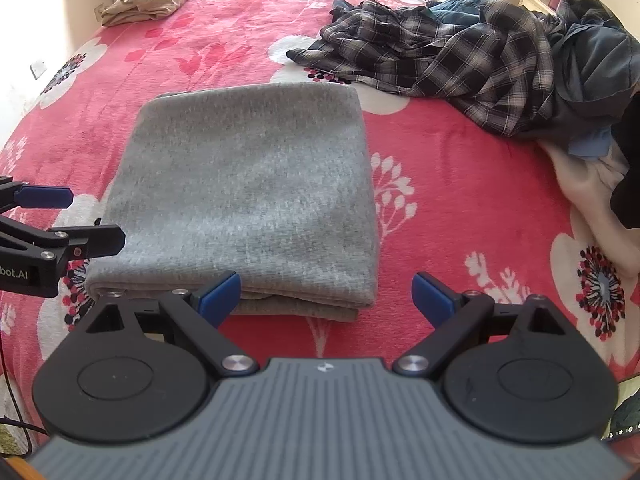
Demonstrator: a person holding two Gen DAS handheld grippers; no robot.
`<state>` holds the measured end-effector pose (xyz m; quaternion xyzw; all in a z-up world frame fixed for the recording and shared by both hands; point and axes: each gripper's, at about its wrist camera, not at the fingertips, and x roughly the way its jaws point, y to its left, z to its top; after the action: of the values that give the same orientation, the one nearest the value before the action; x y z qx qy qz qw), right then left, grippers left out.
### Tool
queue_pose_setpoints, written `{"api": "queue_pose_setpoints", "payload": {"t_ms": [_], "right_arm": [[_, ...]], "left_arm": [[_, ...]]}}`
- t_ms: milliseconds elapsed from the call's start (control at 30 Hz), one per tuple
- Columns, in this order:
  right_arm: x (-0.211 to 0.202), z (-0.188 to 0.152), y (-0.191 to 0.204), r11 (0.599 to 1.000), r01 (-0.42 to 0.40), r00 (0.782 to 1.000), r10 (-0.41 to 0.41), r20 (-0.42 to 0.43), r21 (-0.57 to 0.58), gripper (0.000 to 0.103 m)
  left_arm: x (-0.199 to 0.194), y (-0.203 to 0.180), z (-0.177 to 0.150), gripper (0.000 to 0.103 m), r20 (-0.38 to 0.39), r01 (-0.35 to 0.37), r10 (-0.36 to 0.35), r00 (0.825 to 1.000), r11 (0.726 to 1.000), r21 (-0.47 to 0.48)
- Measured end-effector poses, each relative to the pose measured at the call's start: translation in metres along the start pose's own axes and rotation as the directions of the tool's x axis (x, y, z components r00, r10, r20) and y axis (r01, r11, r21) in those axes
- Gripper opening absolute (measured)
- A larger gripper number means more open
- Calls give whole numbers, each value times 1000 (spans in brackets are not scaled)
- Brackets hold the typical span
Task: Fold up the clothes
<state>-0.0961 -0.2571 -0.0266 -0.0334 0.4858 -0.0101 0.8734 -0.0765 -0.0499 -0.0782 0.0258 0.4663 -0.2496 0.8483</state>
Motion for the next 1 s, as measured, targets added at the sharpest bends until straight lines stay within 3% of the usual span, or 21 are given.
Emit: {"api": "queue_pose_setpoints", "payload": {"t_ms": [433, 567, 800, 1000], "right_arm": [[-5, 0, -2, 1000, 27, 999, -27, 33, 2, 93], [-16, 5, -22, 998, 30, 993, -37, 112, 64, 93], [-24, 2, -69, 978, -43, 968, -9, 249, 203, 101], [-6, -6, -88, 953, -139, 966, 70, 249, 268, 101]], "left_arm": [[-3, 4, -1, 102, 23, -60, 60, 998, 998, -7], [-5, 8, -1, 103, 40, -82, 82, 996, 997, -9], [-11, 38, -5, 103, 39, -10, 14, 999, 996, -88], [-2, 72, -8, 102, -10, 33, -37, 999, 972, -235]]}}
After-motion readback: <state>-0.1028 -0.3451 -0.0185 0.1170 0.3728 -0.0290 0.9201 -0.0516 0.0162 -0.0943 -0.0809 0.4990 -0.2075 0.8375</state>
